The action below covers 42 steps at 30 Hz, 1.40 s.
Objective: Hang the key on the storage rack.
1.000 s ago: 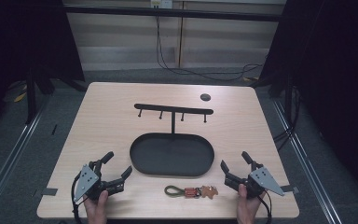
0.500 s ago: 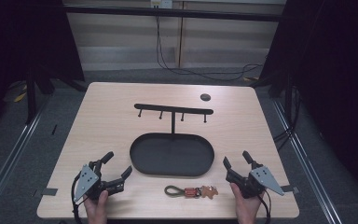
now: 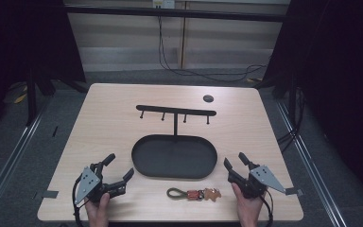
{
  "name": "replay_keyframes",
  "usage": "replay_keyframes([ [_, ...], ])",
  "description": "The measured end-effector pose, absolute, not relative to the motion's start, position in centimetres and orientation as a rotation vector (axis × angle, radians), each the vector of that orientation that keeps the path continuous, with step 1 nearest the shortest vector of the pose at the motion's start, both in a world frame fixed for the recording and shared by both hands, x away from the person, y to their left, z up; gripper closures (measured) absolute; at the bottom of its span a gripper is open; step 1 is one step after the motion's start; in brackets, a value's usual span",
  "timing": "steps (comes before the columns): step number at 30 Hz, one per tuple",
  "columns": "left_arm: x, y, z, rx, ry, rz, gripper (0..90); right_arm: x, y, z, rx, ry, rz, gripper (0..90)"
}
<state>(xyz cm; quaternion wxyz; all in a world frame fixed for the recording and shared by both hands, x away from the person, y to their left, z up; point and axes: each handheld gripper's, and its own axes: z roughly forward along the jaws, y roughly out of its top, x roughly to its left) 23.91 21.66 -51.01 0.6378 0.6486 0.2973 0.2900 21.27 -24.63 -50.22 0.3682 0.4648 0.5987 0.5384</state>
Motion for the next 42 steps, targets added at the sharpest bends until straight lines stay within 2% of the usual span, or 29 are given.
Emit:
replay_keyframes([
  [10,23.9,21.7,-51.0,1.483,0.678,0.663,15.7,21.3,-23.4,-48.5,1.166,1.72,1.37,50.4],
  [15,23.9,21.7,-51.0,1.483,0.678,0.664,15.7,21.3,-23.6,-48.0,1.193,1.77,1.395,50.0],
  [17,23.9,21.7,-51.0,1.483,0.678,0.663,15.7,21.5,-23.5,-47.7,1.21,1.832,1.37,46.9],
  [27,23.9,21.6,-51.0,1.478,0.682,0.66,15.7,22.7,-22.4,-46.5,1.237,2.068,1.414,52.3],
  [30,23.9,21.6,-51.0,1.48,0.68,0.66,15.7,23.3,-21.9,-45.8,1.235,2.113,1.431,57.2],
  [42,23.9,21.6,-51.0,1.479,0.681,0.659,15.6,24.6,-20.1,-44.1,1.151,2.314,1.39,56.8],
])
